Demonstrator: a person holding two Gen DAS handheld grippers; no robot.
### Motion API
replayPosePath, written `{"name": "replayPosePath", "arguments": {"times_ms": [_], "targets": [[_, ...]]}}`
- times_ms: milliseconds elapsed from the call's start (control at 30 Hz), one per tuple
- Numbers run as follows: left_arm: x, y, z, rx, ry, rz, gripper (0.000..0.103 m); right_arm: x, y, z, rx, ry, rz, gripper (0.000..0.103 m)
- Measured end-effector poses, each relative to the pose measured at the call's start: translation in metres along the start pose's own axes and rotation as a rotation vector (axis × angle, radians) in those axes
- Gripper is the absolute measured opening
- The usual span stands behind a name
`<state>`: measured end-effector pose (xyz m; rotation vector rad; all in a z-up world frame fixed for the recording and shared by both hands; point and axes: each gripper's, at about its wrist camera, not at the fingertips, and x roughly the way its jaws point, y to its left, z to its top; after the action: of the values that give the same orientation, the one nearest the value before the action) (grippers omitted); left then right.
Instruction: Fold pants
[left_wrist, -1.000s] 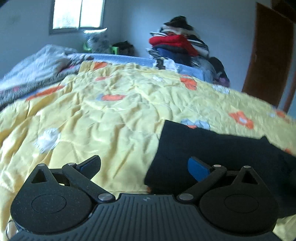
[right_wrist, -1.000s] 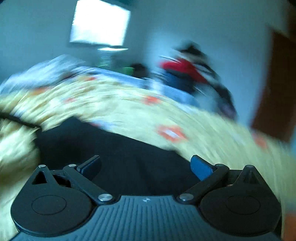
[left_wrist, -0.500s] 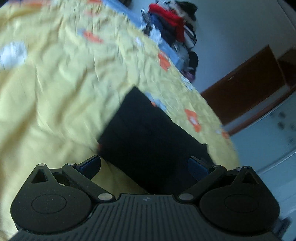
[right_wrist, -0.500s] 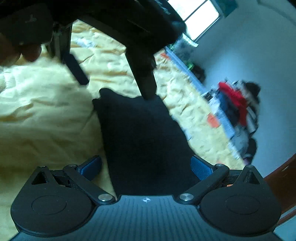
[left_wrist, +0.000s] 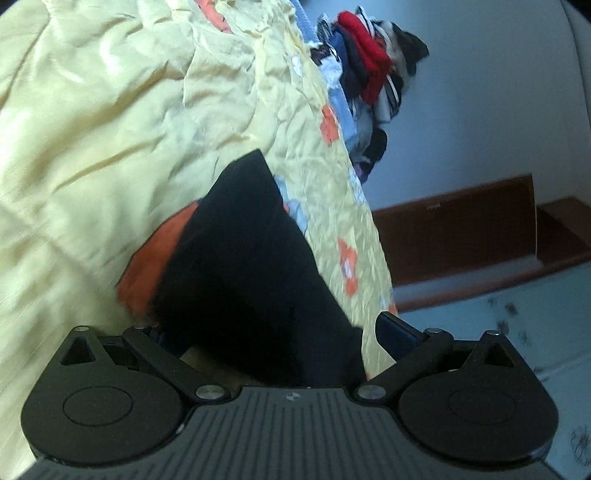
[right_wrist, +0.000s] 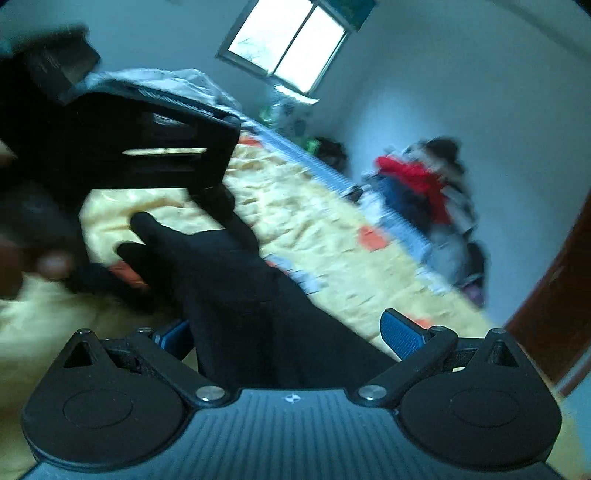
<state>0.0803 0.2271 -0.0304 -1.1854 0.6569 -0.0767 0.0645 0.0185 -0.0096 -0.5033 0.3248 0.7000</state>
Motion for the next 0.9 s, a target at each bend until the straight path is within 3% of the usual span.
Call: {"name": "replayPosePath", "arguments": {"times_ms": [100,167,233,267,300,333,367,400,500,600,667,900], "targets": [[0.006,-0.003,0.005,0.0,-0.015,-0.009,0.099,-0.017,-0.032,0.003,0.153,-0.028,0.198,0.103],[0.008,-0.005,0.008,0.013,-0.018,-0.001,0.09,-0.018,-0.057,0.006,0.262,-0.037,0.198,0.103],[0.009,-0.003,0.008,0.027,-0.021,0.013,0.064,-0.008,-0.07,0.008,0.264,-0.015,0.137,0.103],[0.011,0.001,0.007,0.023,-0.01,0.018,0.038,0.001,-0.068,0.01,0.219,0.005,0.113,0.101],[0.013,0.005,0.008,0.011,-0.001,0.025,0.021,0.012,-0.062,0.012,0.158,0.028,0.101,0.086],[0.015,0.01,0.008,-0.001,0.002,0.036,0.021,0.021,-0.058,0.014,0.116,0.047,0.101,0.076],[0.016,0.014,0.007,0.001,-0.006,0.04,0.015,0.031,-0.052,0.016,0.087,0.065,0.113,0.059],[0.015,0.015,0.006,0.012,-0.013,0.04,0.014,0.038,-0.043,0.015,0.071,0.075,0.139,0.051],[0.01,-0.001,-0.003,0.151,-0.055,0.091,0.013,0.056,-0.025,0.009,0.044,0.116,0.189,0.038],[0.006,-0.025,-0.017,0.322,-0.109,0.156,0.012,0.05,-0.018,0.01,0.057,0.091,0.201,0.033],[-0.001,-0.045,-0.026,0.411,-0.143,0.159,0.012,0.04,-0.026,0.008,0.082,0.049,0.211,0.033],[-0.002,-0.122,-0.073,0.696,-0.212,0.124,0.013,-0.005,-0.098,-0.01,0.415,-0.1,0.28,0.033]]}}
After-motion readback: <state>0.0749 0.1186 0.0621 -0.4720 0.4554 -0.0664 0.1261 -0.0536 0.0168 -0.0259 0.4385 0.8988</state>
